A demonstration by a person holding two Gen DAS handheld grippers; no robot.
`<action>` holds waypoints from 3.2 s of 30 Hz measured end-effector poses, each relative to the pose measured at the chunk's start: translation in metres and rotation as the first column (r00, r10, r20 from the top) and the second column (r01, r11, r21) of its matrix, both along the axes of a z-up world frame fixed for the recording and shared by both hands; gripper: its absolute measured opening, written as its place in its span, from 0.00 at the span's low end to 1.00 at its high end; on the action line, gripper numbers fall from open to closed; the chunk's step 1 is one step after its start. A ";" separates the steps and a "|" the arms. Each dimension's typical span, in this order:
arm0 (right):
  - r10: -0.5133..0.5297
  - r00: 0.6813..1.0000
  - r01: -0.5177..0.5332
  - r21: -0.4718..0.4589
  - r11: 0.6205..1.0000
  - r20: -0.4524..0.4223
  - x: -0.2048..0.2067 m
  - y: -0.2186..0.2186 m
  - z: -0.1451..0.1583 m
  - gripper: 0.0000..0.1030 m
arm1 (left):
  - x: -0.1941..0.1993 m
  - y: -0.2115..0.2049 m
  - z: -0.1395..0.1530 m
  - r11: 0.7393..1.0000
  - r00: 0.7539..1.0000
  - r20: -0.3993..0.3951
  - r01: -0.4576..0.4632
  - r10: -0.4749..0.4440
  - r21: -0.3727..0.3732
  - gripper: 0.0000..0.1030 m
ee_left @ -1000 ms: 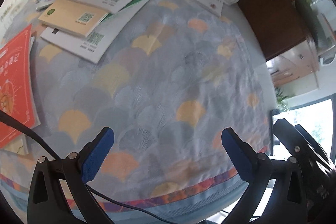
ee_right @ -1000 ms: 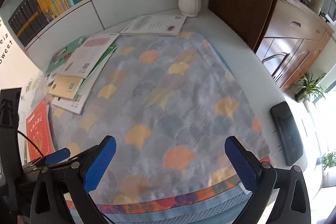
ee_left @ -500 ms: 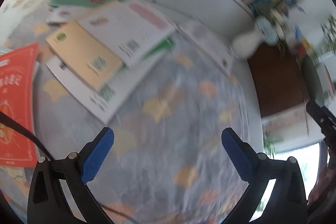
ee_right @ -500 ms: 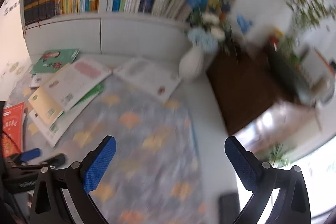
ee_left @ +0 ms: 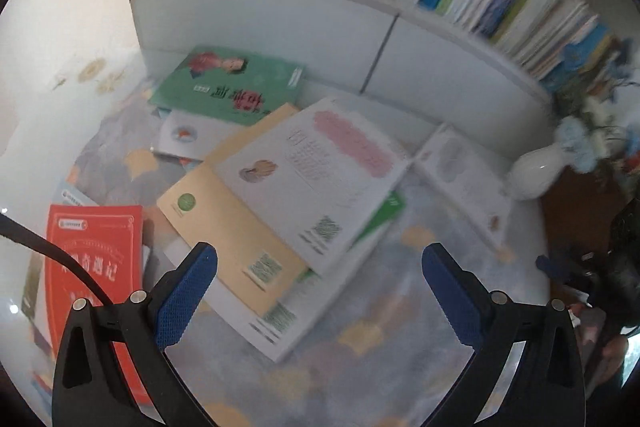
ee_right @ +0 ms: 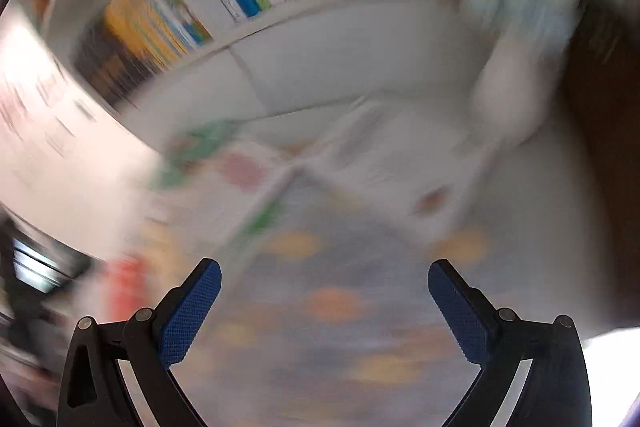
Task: Organize books
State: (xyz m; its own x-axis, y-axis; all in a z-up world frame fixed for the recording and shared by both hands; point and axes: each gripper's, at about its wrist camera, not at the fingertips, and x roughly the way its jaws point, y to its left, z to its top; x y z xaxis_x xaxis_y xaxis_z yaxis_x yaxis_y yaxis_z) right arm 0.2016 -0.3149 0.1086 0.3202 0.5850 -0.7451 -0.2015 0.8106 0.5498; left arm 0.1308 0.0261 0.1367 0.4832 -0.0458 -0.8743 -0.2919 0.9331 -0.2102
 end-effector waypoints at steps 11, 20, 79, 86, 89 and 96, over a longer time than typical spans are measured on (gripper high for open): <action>0.110 0.899 0.173 0.575 0.800 -0.424 0.047 0.114 -0.113 1.00 | 0.095 0.036 -0.046 0.938 0.935 -0.092 0.332 -0.341 -0.099 0.99; 0.025 0.887 0.155 0.349 0.924 -0.460 0.033 0.198 -0.128 1.00 | 0.141 0.054 -0.108 0.825 0.799 -0.206 0.554 -0.565 -0.114 0.99; -0.008 0.953 0.180 0.547 0.818 -0.302 -0.007 0.242 -0.114 1.00 | 0.121 0.068 -0.109 0.734 0.733 -0.047 0.680 -0.679 -0.004 0.99; -0.219 0.882 0.431 0.527 0.732 -0.417 0.007 0.227 -0.121 1.00 | 0.119 0.083 -0.108 0.803 0.804 -0.004 0.593 -0.594 -0.067 0.99; -0.247 0.815 0.555 0.585 0.591 -0.523 0.005 0.205 -0.141 0.88 | 0.116 0.082 -0.109 0.816 0.817 0.003 0.576 -0.576 -0.054 0.99; -0.304 0.837 0.527 0.525 0.668 -0.454 -0.001 0.190 -0.129 0.05 | 0.103 0.090 -0.105 0.858 0.868 0.017 0.493 -0.496 -0.145 1.00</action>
